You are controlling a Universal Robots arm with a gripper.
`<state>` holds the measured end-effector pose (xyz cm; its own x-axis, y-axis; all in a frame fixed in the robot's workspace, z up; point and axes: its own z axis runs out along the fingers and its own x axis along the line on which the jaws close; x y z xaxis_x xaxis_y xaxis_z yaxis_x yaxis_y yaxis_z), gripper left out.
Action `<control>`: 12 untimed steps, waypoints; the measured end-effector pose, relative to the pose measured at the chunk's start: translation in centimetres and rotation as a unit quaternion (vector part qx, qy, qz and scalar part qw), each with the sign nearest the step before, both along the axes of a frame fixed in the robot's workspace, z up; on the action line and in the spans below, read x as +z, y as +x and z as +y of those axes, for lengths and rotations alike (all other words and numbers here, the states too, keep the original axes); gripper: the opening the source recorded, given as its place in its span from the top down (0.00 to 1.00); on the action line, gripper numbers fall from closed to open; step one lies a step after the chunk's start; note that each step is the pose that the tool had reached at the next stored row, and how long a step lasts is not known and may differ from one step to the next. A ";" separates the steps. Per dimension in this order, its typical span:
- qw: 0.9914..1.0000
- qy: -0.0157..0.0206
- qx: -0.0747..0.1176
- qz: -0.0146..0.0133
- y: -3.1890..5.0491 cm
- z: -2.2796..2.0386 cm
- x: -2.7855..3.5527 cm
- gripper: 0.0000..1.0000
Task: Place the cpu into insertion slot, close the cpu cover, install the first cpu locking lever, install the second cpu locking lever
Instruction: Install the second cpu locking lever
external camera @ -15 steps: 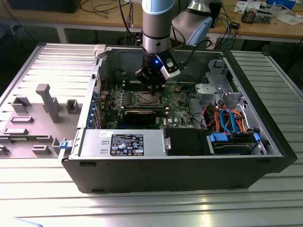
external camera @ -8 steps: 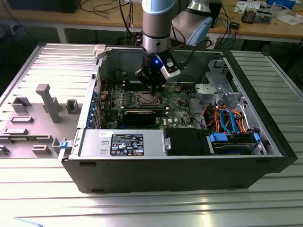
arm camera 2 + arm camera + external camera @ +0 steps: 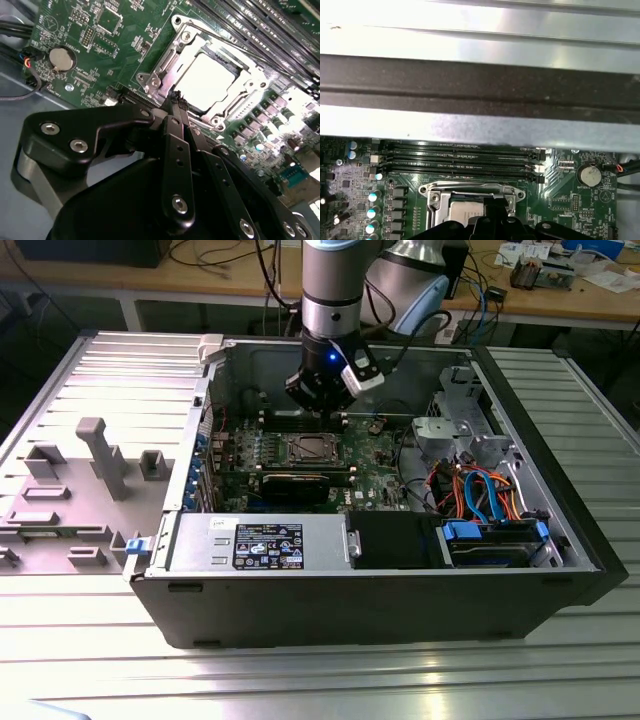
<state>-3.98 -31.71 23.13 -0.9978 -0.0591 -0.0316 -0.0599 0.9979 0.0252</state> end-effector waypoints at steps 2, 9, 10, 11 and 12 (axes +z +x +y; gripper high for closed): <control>1.000 0.000 -0.001 0.001 0.00 -0.14 0.00 0.89; 1.000 0.000 -0.007 0.002 0.00 -1.51 -0.04 0.89; 1.000 0.000 -0.008 0.002 0.00 -1.72 -0.05 0.89; 1.000 0.000 -0.008 0.002 0.00 -1.92 -0.06 0.89; 1.000 0.000 -0.008 0.002 0.00 -2.12 -0.07 0.89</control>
<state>-3.97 -33.84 23.06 -0.9987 -0.0425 -0.0272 -0.0432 0.9987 0.0252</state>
